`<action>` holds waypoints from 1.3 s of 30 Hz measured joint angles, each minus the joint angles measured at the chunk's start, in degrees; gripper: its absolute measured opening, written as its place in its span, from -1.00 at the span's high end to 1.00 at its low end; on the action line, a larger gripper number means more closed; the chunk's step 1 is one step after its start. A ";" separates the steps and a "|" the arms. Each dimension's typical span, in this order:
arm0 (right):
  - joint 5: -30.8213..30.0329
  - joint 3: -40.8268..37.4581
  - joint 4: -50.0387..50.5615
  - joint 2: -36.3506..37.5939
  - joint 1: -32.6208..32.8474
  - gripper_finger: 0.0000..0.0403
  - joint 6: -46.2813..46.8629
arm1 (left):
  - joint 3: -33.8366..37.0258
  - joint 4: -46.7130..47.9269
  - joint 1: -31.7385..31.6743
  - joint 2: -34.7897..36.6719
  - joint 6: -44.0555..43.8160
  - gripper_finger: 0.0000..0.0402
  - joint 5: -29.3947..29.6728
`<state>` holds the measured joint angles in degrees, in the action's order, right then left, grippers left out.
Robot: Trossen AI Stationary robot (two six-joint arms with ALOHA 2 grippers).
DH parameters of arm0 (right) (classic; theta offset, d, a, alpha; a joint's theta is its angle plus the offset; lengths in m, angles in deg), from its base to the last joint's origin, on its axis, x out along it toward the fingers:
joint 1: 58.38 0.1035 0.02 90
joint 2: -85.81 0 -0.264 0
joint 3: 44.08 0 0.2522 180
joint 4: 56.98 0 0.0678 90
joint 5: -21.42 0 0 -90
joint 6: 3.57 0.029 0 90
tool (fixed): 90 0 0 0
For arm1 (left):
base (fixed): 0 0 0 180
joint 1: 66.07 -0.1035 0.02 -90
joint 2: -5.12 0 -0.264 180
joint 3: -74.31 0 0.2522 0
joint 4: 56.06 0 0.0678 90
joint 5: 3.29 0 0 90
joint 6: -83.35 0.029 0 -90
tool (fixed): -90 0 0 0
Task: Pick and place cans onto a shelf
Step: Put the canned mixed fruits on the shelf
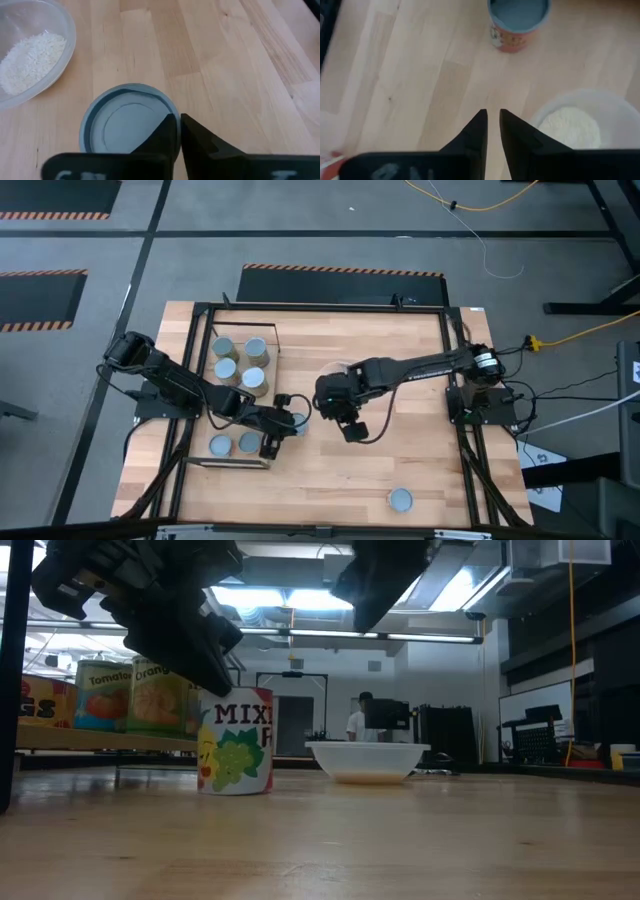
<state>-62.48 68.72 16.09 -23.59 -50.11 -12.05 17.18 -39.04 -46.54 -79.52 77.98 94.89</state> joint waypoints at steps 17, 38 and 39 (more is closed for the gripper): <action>-11.06 0.04 2.80 5.76 4.04 0.73 7.67 | 0.08 6.31 0.07 15.15 -0.04 0.99 -4.94; -11.06 0.02 -1.92 5.76 4.29 0.73 10.25 | 0.05 50.23 5.10 51.36 -13.49 1.00 -1.50; -11.06 0.02 -1.92 5.76 4.29 0.73 10.68 | 0.05 51.99 5.30 51.96 -14.99 1.00 -1.22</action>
<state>-73.54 68.75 14.17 -17.83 -45.82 -1.37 17.24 12.96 -41.24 -27.56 62.99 93.67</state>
